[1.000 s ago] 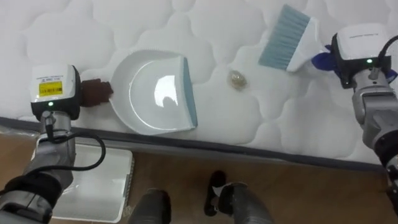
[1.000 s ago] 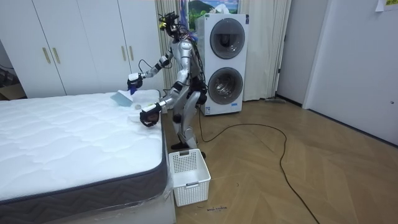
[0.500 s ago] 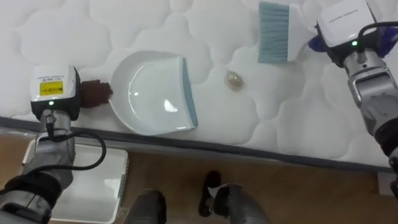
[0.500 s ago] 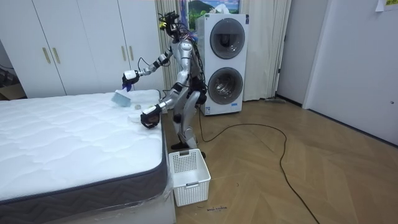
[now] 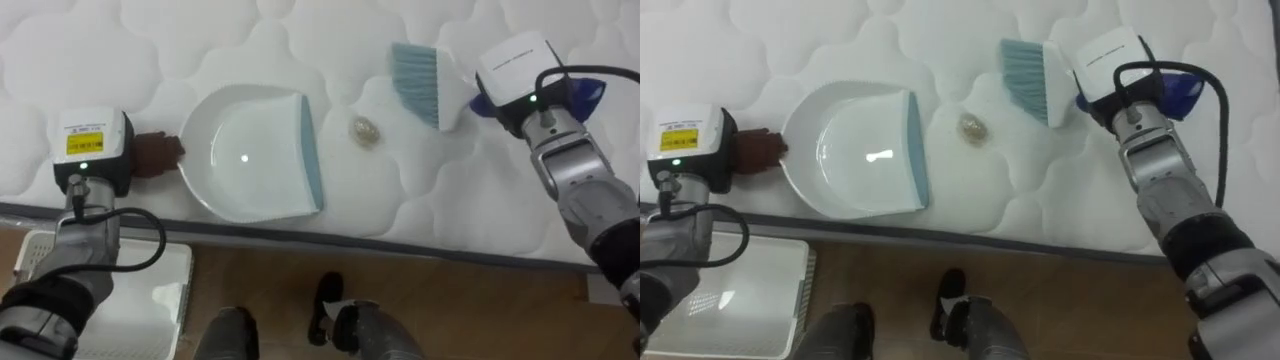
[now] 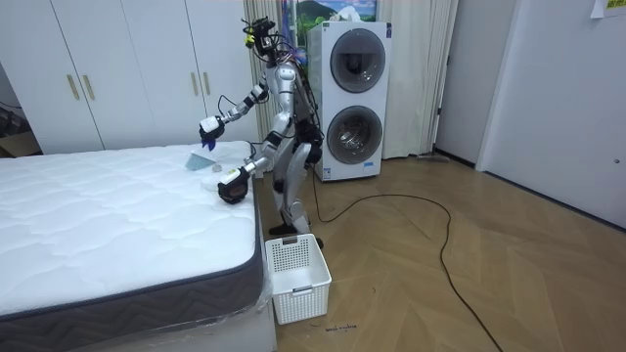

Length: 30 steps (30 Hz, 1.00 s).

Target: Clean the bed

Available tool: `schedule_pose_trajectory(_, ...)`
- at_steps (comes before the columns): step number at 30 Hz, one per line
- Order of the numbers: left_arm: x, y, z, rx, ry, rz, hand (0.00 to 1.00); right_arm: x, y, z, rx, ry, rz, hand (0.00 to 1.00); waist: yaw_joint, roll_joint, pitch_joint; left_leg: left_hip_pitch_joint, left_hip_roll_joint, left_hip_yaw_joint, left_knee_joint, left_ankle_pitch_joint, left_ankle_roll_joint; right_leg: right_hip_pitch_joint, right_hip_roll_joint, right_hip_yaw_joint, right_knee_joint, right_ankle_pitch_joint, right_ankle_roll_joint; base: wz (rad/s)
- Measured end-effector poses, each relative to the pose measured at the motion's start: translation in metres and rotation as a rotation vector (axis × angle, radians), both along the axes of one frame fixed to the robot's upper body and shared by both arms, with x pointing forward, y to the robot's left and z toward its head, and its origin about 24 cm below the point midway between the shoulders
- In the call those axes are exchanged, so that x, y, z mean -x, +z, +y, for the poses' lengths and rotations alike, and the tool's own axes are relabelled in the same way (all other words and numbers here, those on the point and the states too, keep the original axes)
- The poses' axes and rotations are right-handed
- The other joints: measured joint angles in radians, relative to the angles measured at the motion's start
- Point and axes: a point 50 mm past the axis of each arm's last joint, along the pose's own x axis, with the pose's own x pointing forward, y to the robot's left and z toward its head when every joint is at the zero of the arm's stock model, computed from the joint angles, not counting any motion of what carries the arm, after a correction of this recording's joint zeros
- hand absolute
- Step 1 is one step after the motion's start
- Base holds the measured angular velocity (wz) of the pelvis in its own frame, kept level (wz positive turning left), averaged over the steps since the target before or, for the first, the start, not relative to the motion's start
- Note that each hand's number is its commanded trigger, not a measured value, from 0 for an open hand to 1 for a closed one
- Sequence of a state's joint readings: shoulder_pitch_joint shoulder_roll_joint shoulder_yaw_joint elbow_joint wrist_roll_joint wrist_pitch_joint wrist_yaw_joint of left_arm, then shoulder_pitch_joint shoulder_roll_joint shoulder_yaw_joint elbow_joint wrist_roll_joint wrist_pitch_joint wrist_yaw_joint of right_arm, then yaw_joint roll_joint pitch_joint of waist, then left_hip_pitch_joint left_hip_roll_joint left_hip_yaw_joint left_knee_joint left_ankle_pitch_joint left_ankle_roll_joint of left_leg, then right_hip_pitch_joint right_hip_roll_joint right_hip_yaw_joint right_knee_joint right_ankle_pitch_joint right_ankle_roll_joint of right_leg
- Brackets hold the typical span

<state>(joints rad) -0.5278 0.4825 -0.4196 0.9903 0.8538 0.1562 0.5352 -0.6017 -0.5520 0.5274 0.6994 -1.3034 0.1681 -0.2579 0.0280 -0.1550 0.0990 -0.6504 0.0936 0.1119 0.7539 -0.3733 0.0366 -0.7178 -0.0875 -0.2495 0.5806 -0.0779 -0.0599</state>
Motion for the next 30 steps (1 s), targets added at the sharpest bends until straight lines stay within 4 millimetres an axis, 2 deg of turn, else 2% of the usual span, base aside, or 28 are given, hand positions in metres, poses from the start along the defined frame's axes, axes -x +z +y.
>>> schedule_pose_trajectory(7,0.001,-0.005,-0.005,-0.001,-0.029,0.042,1.00,0.010,-0.008,0.014,-0.046,0.018,0.055,1.00,0.002,0.005,-0.0046,0.018,0.007,0.019,-0.008,0.001,-0.001,0.009,0.002,0.000,-0.007,0.003,-0.005,-0.07)
schedule_pose_trajectory(15,0.002,-0.012,-0.016,-0.004,-0.086,0.070,1.00,0.011,-0.009,0.024,-0.135,0.015,0.113,1.00,0.003,0.007,-0.0064,0.025,0.014,0.034,0.004,0.001,-0.002,0.009,0.002,0.004,0.005,0.009,-0.013,-0.04)
schedule_pose_trajectory(19,0.005,-0.018,-0.020,0.006,-0.097,0.098,1.00,0.011,-0.012,0.034,-0.181,0.027,0.140,1.00,-0.002,0.006,-0.0113,0.031,0.014,0.044,0.004,0.003,-0.004,0.009,0.002,0.012,0.006,0.010,-0.016,-0.07)
schedule_pose_trajectory(22,0.006,-0.021,-0.022,-0.004,-0.110,0.117,1.00,0.017,-0.015,0.047,-0.203,0.065,0.182,1.00,-0.006,0.007,-0.0185,0.032,0.015,0.043,0.005,0.005,-0.009,0.013,0.008,0.004,-0.001,0.014,-0.022,0.00)
schedule_pose_trajectory(28,0.008,-0.023,-0.021,-0.010,-0.114,0.129,1.00,0.025,-0.020,0.062,-0.234,0.107,0.233,1.00,-0.005,0.008,-0.0192,0.033,0.019,0.040,0.005,0.009,-0.015,0.017,0.018,0.012,-0.008,0.019,-0.027,0.00)
schedule_pose_trajectory(30,0.009,-0.024,-0.021,-0.011,-0.115,0.135,1.00,0.026,-0.018,0.065,-0.236,0.115,0.246,1.00,-0.005,0.008,-0.0225,0.034,0.020,0.042,0.005,0.009,-0.015,0.017,0.017,0.011,-0.008,0.020,-0.029,0.00)
